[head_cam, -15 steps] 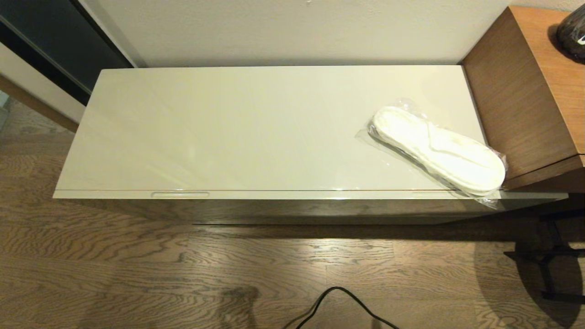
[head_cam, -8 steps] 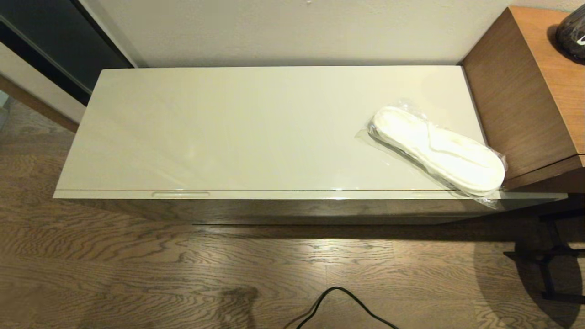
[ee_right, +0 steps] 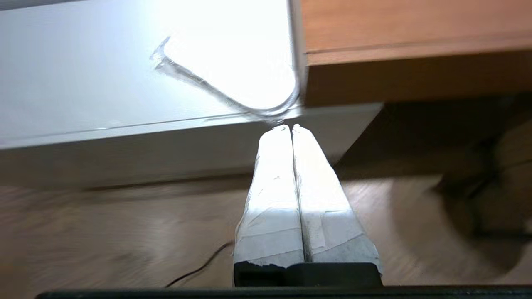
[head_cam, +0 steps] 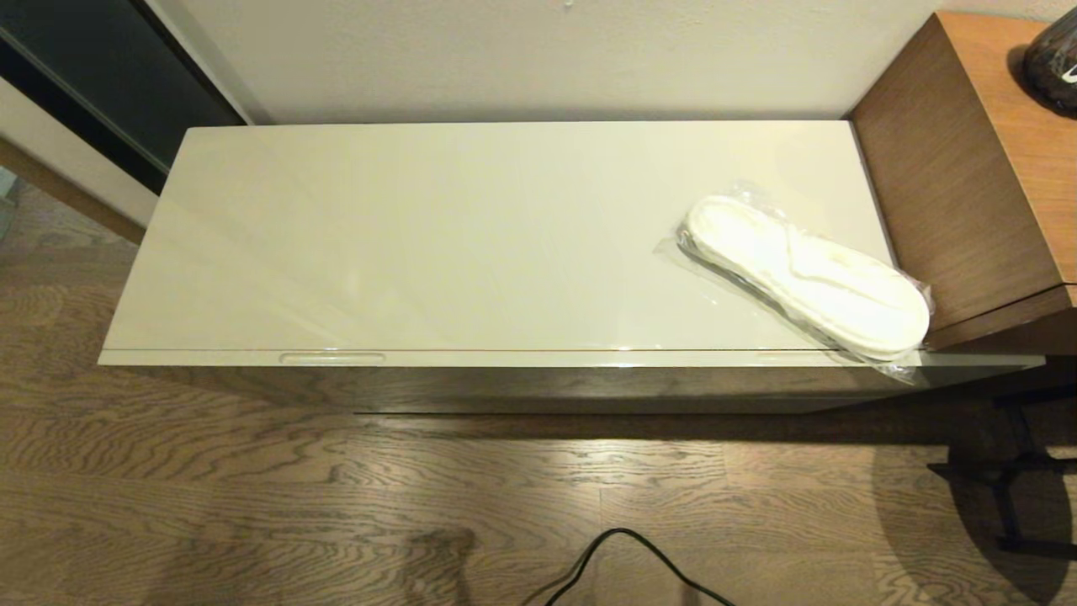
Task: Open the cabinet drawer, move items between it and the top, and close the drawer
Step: Open the drawer
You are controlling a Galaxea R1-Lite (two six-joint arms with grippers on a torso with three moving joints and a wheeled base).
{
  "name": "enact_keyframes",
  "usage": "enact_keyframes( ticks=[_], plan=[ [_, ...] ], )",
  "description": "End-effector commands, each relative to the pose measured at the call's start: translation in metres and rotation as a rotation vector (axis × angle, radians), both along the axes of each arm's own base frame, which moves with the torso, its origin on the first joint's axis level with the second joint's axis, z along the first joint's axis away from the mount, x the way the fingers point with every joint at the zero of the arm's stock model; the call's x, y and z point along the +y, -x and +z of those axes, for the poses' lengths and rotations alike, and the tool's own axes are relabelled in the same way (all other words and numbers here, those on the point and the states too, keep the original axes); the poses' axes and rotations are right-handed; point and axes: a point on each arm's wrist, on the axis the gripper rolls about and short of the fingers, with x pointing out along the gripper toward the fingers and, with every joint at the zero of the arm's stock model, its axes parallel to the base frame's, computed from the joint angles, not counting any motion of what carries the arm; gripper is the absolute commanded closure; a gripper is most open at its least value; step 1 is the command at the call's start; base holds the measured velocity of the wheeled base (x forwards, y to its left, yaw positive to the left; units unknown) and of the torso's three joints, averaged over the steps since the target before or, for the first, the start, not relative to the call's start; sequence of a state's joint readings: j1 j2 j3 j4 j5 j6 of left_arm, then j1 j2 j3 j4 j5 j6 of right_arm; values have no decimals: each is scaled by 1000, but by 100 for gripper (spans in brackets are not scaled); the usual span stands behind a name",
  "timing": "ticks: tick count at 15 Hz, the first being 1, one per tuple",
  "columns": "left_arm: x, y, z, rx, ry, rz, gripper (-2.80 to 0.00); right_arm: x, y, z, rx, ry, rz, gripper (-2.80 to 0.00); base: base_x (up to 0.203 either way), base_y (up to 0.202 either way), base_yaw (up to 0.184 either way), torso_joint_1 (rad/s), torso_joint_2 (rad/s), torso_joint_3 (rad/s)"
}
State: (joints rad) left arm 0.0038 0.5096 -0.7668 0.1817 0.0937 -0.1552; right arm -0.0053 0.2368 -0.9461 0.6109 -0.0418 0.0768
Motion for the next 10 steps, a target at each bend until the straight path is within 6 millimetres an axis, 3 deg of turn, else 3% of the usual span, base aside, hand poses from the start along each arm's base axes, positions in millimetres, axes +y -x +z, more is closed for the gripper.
enact_keyframes(
  ticks=[1,3,6,10],
  plan=[
    [-1,-59,9,176,39,-35,0,0,-67,31,230,-71,27,0,0,0,0,0,0,0],
    [-2,-101,6,252,106,-84,0,2,-119,32,412,-128,91,0,0,0,0,0,0,0],
    [-2,-162,-10,261,151,-110,0,7,-191,15,656,-222,228,0,0,0,0,0,0,0],
    [-2,-219,-58,273,162,-119,0,31,-278,-16,792,-208,289,0,0,0,0,0,0,0]
  ],
)
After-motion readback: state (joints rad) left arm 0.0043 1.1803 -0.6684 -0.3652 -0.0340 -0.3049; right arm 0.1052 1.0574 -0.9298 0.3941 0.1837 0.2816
